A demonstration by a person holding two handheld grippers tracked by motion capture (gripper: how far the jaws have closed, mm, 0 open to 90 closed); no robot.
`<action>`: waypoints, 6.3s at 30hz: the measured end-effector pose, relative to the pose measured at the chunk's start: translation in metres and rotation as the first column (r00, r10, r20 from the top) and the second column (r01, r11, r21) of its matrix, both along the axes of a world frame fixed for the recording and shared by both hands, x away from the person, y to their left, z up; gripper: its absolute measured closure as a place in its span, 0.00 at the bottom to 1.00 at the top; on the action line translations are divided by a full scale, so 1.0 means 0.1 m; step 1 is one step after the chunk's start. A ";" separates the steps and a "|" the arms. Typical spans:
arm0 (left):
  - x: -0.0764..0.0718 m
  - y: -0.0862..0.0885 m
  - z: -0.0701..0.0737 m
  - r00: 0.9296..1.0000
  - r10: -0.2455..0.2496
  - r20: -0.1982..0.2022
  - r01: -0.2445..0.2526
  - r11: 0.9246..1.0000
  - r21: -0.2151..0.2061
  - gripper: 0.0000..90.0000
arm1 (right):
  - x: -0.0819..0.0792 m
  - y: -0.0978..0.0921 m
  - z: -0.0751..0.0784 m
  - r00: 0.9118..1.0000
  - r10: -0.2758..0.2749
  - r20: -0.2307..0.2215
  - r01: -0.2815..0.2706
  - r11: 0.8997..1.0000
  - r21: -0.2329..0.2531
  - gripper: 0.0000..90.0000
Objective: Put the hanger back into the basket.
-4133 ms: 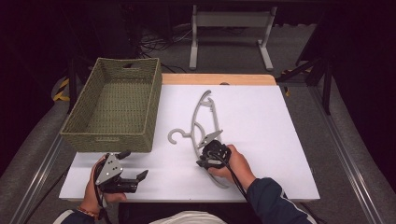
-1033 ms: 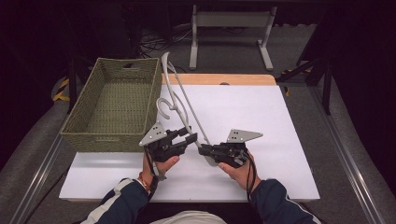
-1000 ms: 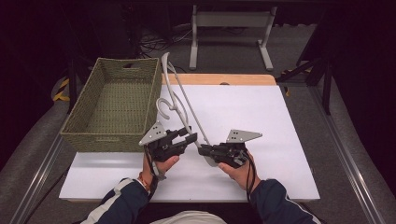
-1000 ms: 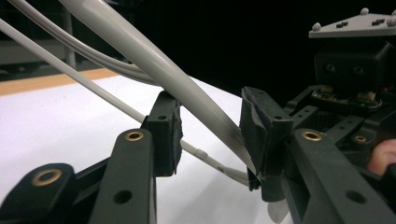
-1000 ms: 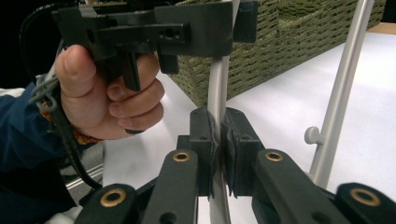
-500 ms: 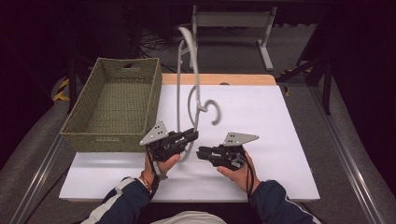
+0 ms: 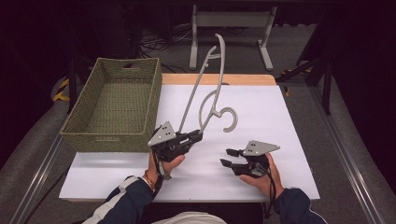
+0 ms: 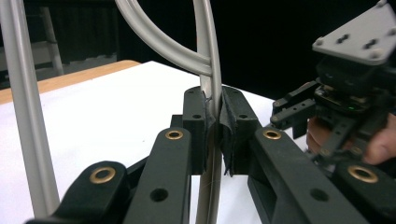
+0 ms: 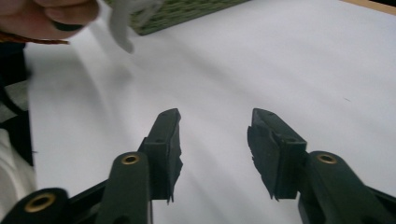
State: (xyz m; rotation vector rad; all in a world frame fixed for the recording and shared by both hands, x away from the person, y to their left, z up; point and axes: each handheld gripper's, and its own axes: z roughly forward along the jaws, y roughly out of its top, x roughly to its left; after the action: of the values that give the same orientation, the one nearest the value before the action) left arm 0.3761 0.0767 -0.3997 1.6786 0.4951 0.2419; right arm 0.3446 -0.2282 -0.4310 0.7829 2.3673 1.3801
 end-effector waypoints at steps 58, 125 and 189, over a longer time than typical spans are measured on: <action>0.01 1.18 0.72 0.929 0.317 0.192 -0.322 0.947 -0.005 0.91 | 0.02 -0.17 0.07 0.945 -0.228 0.232 0.249 0.967 -0.062 0.16; 0.91 2.12 0.54 0.882 0.467 0.063 -0.434 0.753 0.494 0.90 | 0.09 -0.08 -0.05 0.966 -0.198 0.164 0.219 0.968 -0.122 0.17; 0.04 1.36 0.62 0.891 0.329 0.313 -0.397 0.900 0.183 0.06 | 0.04 -0.11 0.05 0.956 -0.203 0.212 0.226 0.970 -0.092 0.18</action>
State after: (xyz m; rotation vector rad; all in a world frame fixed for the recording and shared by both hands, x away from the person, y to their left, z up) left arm 0.3802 0.2125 -0.3375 1.7411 0.5871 0.8336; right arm 0.3487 -0.2392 -0.4256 0.8013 2.1163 1.1635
